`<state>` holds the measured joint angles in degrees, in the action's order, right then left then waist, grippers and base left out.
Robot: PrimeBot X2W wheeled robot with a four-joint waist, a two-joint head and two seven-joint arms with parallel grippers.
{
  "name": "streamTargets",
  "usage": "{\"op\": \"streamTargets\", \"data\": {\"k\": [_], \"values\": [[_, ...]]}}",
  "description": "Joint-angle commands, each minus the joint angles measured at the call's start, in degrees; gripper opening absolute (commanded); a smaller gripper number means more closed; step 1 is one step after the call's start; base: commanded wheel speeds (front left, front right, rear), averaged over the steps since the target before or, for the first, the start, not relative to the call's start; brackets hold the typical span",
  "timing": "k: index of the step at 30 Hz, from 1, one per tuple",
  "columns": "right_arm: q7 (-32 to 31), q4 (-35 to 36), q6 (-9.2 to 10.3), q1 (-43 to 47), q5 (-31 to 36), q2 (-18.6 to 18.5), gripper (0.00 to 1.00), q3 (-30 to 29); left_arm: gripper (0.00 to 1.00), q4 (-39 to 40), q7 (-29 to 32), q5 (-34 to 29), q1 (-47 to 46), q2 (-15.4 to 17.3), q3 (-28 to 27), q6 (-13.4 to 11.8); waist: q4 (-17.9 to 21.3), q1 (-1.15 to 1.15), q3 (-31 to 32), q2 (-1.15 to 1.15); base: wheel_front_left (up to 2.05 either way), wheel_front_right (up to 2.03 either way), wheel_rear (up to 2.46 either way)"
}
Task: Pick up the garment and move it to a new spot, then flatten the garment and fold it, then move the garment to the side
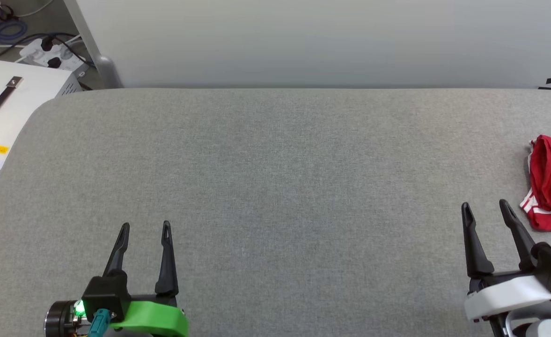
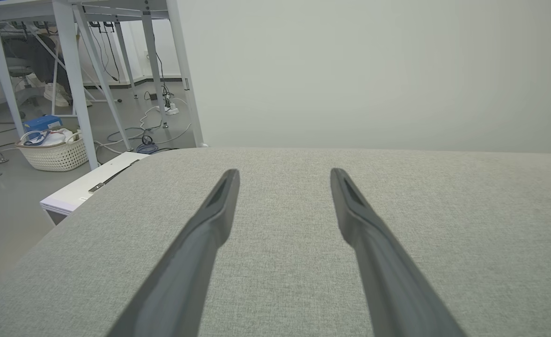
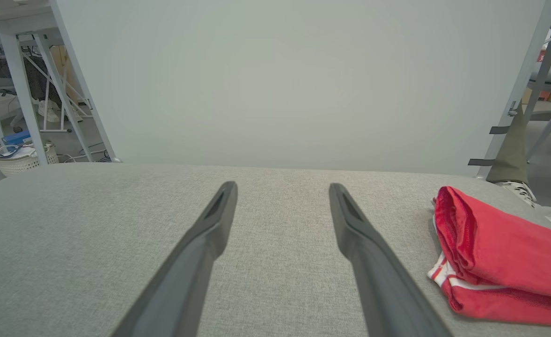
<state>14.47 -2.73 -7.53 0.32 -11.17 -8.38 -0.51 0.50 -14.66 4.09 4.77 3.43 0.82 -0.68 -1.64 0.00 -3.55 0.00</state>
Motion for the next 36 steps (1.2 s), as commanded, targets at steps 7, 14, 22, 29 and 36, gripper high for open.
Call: {"op": "streamTargets", "data": {"k": [7, 14, 22, 29, 36], "values": [[0.52, 1.38, 0.04, 2.91, 1.04, 0.63, 1.00, -0.09, 1.00, -0.45, -0.34, -0.12, 1.74, -0.35, -0.91, 1.36, 0.66, 0.00, 0.96, 0.00, 0.00, 0.00, 0.00], [0.52, 1.52, 0.04, 3.05, 0.87, 0.84, 1.00, -0.22, 1.00, -0.76, -0.34, -0.66, 1.68, -0.41, -0.97, 2.04, 0.81, 0.00, 0.60, 0.00, 0.00, 0.00, 0.00], [-0.49, 1.24, 0.00, 2.43, 1.10, 0.84, 0.00, -0.06, 0.00, -0.61, 0.49, -0.20, 0.91, -0.07, -0.95, 1.84, 0.84, 0.00, 0.68, 0.00, 0.00, 0.00, 0.00], [-1.27, 1.32, 0.00, 2.28, 1.66, 1.10, 0.00, -0.03, 0.00, -0.61, 1.28, -0.41, 0.59, -0.09, -0.94, 1.77, 0.88, 0.00, 0.84, 0.00, 0.00, 0.00, 0.00], [-2.08, 1.41, 0.01, 2.12, 2.24, 1.37, 0.00, 0.00, 0.00, -0.60, 2.09, -0.64, 0.27, -0.12, -0.94, 1.70, 0.93, 0.00, 1.01, 0.00, 0.00, 0.00, 0.00]]}}
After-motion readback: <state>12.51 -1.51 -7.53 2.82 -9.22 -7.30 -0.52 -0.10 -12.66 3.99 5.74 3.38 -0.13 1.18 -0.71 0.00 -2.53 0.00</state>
